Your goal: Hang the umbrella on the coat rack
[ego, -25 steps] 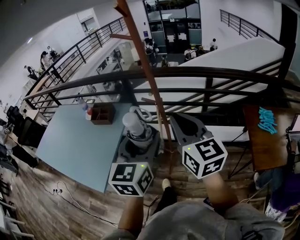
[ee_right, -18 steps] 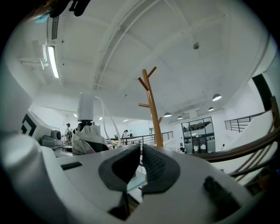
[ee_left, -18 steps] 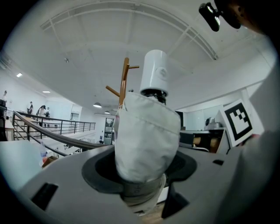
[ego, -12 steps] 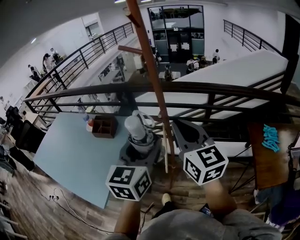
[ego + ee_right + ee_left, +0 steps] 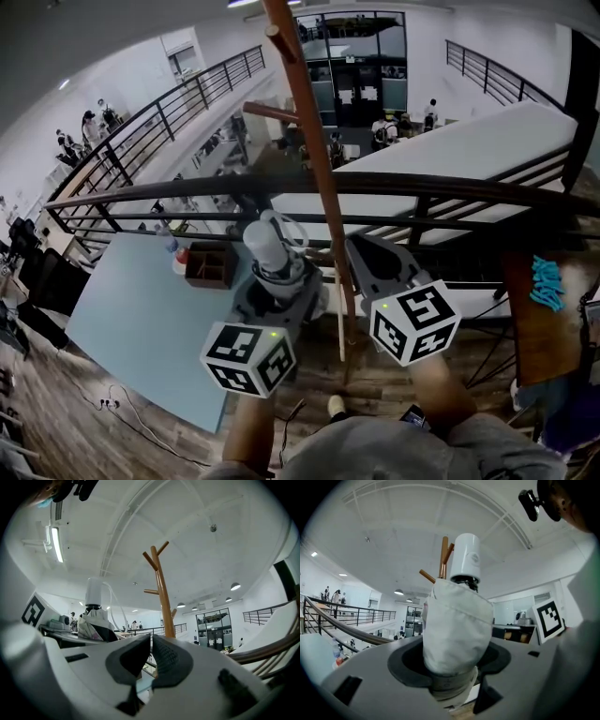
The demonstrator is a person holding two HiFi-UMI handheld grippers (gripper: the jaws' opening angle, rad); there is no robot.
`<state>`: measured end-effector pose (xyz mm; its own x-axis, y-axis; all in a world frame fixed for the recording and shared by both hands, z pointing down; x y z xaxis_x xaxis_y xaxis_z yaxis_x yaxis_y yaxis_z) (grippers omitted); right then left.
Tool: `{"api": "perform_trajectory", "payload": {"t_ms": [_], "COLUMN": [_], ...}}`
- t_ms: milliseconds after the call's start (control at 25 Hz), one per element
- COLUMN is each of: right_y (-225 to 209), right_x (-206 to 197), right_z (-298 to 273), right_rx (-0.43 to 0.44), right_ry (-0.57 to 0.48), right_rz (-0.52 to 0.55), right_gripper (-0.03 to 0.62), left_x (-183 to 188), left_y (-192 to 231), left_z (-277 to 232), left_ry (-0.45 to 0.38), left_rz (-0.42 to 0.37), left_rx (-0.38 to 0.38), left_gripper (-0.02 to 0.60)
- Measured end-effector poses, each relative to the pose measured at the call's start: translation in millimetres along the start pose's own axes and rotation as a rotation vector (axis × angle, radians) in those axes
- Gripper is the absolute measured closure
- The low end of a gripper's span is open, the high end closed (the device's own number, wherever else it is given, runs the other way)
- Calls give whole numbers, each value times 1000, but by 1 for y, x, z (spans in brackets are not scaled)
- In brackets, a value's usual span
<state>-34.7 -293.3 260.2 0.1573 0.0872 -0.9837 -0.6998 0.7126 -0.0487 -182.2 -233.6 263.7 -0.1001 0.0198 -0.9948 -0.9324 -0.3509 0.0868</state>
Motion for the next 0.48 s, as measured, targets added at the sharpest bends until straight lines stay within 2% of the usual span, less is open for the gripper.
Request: {"api": "perform_trajectory", "payload": {"t_ms": [280, 480], "right_y": [-11, -23], "right_x": [-6, -2], "right_z": [-17, -30], "right_rx": [-21, -43], "right_ry": [-11, -11], "right_rz": [2, -3], "right_gripper": [568, 568], "left_x": [0, 17], "left_y": [16, 26], "left_z": [-15, -31], "left_ry": [0, 3], "left_rz": [-21, -43], "left_rx": [-44, -86], "left_gripper": [299, 299]}}
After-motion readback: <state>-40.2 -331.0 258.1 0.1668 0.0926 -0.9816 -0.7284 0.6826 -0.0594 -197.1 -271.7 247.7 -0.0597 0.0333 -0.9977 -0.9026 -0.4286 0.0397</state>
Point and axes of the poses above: the fingertips, and each gripper's own axes: z backward along the fingers, y to its left, x out of its top, the point moved 7 cm from there along z, backward along the fingers, and after that the axes turned 7 degrees about -y, right-handed, at the moved point
